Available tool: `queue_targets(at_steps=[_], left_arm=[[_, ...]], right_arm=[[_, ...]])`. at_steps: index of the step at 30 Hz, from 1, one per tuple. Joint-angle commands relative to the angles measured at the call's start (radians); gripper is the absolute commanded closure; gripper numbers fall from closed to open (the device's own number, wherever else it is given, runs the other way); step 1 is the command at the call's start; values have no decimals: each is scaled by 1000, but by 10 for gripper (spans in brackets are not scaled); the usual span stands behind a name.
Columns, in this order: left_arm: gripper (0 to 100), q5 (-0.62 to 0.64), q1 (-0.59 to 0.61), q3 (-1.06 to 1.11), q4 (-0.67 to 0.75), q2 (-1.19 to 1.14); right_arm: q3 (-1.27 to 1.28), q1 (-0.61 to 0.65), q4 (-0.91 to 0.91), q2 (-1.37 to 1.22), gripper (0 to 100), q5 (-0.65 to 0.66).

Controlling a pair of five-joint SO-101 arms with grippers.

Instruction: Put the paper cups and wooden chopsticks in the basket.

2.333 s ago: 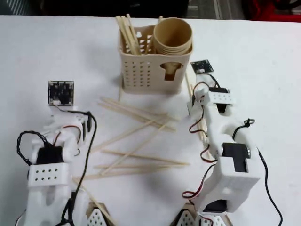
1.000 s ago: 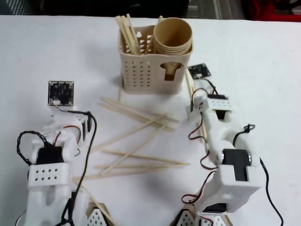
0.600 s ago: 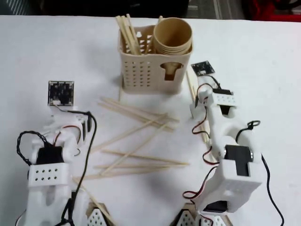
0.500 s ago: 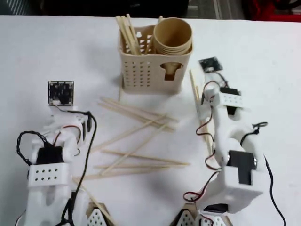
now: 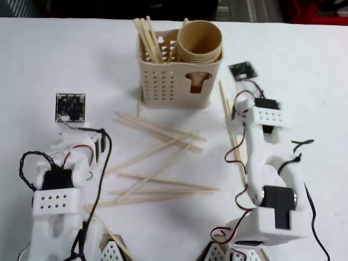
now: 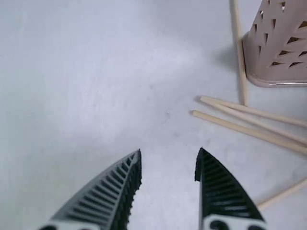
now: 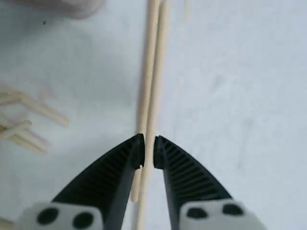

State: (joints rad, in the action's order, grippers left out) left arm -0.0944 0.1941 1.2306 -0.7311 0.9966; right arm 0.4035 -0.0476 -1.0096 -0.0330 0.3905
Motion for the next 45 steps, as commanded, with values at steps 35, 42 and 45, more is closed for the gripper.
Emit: queue_targets(at_steps=[35,42,45], left_arm=[[808,-8,12,-8,23,25],[808,-8,13,-8,23,25],[808,-9,13,-9,23,25]], right_arm=[[-189,-22,-245,-5,980,49],[-175,12,-246,-22,935,41],[-169,42,-243,-65,836,41]])
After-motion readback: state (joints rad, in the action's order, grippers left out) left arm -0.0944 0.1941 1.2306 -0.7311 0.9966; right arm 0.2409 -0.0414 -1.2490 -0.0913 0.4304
